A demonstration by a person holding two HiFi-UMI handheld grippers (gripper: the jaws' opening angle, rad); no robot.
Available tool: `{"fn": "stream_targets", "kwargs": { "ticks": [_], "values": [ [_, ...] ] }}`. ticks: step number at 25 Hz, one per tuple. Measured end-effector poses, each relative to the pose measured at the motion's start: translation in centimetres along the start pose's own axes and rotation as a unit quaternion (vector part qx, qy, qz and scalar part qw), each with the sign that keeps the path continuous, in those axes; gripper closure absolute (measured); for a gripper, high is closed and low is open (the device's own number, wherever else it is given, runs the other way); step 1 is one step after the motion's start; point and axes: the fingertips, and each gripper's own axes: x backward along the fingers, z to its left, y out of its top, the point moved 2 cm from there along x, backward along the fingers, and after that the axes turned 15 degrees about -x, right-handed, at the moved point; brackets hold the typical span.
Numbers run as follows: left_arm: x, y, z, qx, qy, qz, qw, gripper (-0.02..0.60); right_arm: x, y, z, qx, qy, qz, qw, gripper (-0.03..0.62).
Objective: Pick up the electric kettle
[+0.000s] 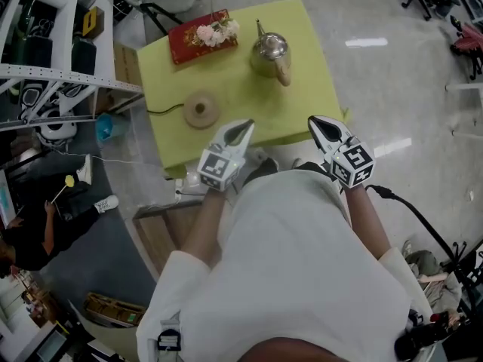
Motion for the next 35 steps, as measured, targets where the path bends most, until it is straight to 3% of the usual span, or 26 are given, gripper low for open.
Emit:
{"fn": "stream_targets", "kwargs": {
  "ticks": [12,23,35],
  "values": [
    [0.3,3.0,-7.0,0.036,0.070,-0.013,0.9968,0.580,6.9,0.0,-1.1,0.046,0.036,0.011,0.998,0.589],
    [1.5,6.6,-12.0,0.040,0.143,-0.019,0.9886,0.580,12.6,-1.4,-1.9,0.083,0.063,0.015,0.994,0.589],
    [5.0,6.5,-12.0,0.028,0.149,-0.010,0.9885,0.580,12.5,-1.3,-0.5,0.076,0.040,-0.014,0.996,0.589]
  ]
}}
